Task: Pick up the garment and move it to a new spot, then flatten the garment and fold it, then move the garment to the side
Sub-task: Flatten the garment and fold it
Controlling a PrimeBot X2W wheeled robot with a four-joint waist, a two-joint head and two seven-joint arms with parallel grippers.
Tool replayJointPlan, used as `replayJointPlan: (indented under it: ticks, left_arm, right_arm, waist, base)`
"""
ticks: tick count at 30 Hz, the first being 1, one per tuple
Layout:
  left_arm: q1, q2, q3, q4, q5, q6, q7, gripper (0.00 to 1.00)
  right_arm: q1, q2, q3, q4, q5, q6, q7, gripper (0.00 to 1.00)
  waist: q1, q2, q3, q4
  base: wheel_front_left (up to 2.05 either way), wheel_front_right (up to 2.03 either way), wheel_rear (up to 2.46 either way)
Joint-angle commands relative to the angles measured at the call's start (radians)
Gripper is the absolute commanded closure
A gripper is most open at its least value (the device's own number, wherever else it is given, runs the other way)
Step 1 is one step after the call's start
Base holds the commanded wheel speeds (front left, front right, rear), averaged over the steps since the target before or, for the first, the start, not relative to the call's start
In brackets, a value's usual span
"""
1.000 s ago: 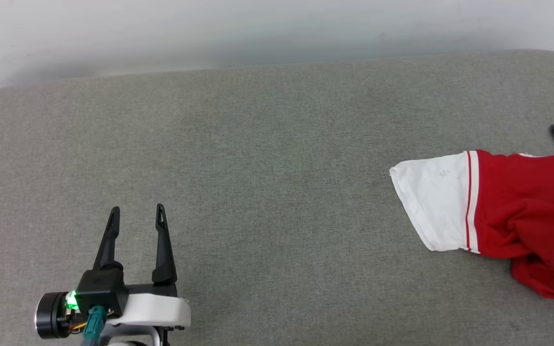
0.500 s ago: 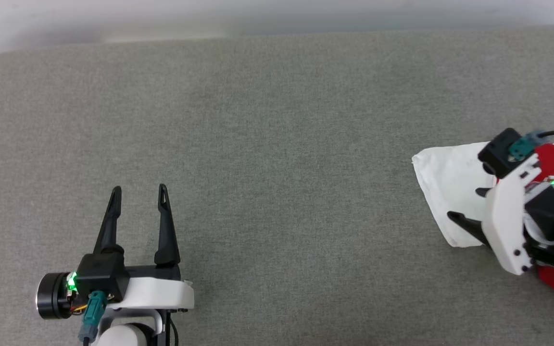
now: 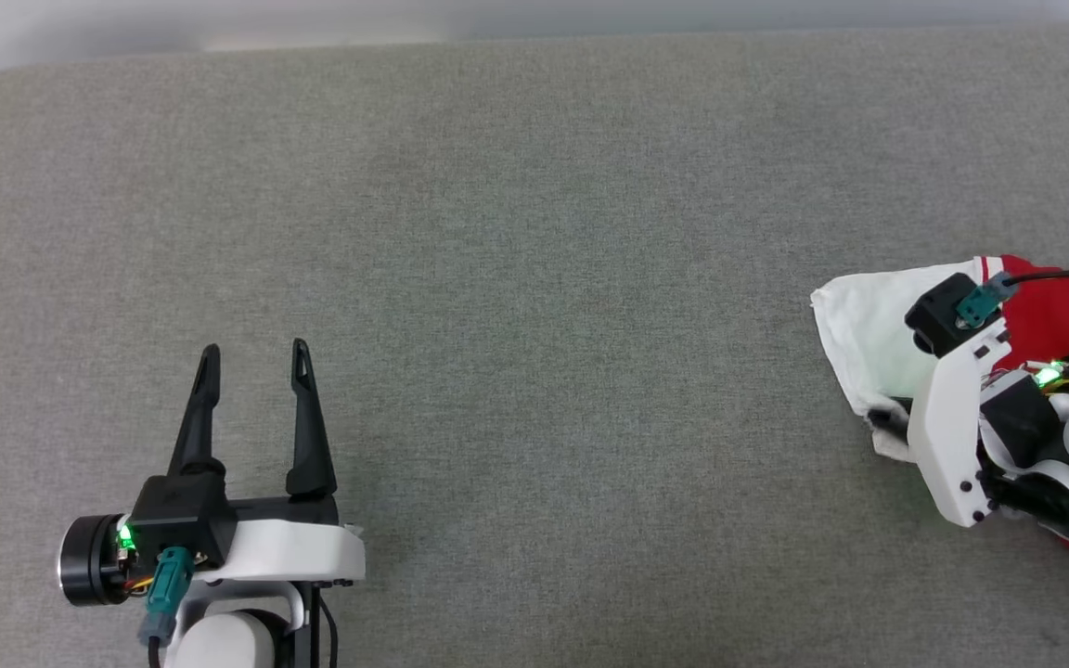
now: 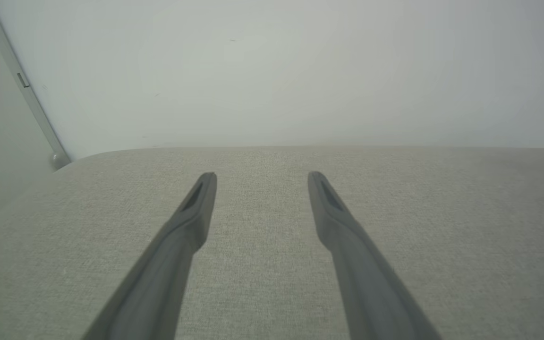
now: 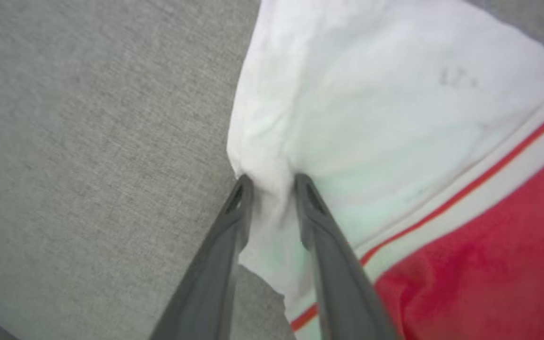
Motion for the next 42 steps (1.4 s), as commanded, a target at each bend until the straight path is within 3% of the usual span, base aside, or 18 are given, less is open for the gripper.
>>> replayJointPlan:
  ticks: [1, 10, 14, 20, 29, 33, 40, 41, 42]
  left_arm:
    - [0.006, -0.001, 0.006, 0.001, -0.002, 0.001, -0.003, 0.0]
    - [0.03, -0.001, 0.006, -0.002, -0.002, 0.004, -0.003, 0.0]
    - [0.046, -0.001, 0.01, -0.008, -0.002, 0.007, -0.003, 0.0]
    - [0.056, -0.002, 0.019, -0.018, -0.007, 0.01, -0.003, 0.0]
    - [0.034, -0.001, 0.014, -0.021, -0.015, 0.017, -0.003, 0.0]
    - [0.024, -0.002, 0.007, -0.017, -0.021, 0.022, -0.003, 0.0]
    - [0.016, -0.002, -0.002, -0.007, -0.028, 0.025, -0.003, 0.0]
    - [0.016, -0.002, -0.003, -0.004, -0.028, 0.025, -0.003, 0.0]
    - [0.018, -0.002, -0.002, -0.003, -0.028, 0.026, -0.003, 0.0]
  right_arm:
    - [0.001, 0.009, 0.013, 0.012, 0.013, -0.001, -0.022, 1.0]
    - [-0.099, -0.038, -0.049, -0.119, 0.078, -0.001, -0.239, 1.0]
    - [-0.13, -0.009, -0.041, -0.194, 0.082, -0.001, -0.27, 1.0]
    - [-0.174, 0.101, 0.038, -0.239, 0.05, -0.001, -0.279, 1.0]
    - [-0.201, 0.339, 0.312, -0.112, 0.038, -0.001, -0.291, 1.0]
    - [-0.169, 0.393, 0.434, -0.019, 0.06, -0.001, -0.27, 1.0]
    - [-0.069, 0.43, 0.466, 0.049, -0.011, -0.001, -0.173, 1.0]
    - [-0.066, 0.428, 0.466, 0.047, -0.015, -0.001, -0.18, 0.79]
    - [-0.07, 0.427, 0.466, 0.041, -0.011, -0.001, -0.203, 0.0]
  waist:
    - [0.0, -0.0001, -0.014, -0.009]
    - [0.0, -0.0001, -0.075, -0.012]
    - [0.0, -0.0001, -0.09, 0.004]
    - [0.0, -0.0001, -0.083, 0.033]
    - [0.0, -0.0001, -0.043, 0.064]
    - [0.0, -0.0001, -0.031, 0.07]
    - [0.0, -0.0001, -0.024, 0.073]
    - [0.0, -0.0001, -0.026, 0.071]
    - [0.0, -0.0001, -0.029, 0.068]
  base:
    - [0.0, 0.0, 0.0]
    - [0.0, 0.0, 0.0]
    - [0.0, 0.0, 0.0]
    - [0.0, 0.0, 0.0]
    - [0.0, 0.0, 0.0]
    - [0.0, 0.0, 0.0]
    - [0.0, 0.0, 0.0]
    - [0.0, 0.0, 0.0]
    - [0.0, 0.0, 0.0]
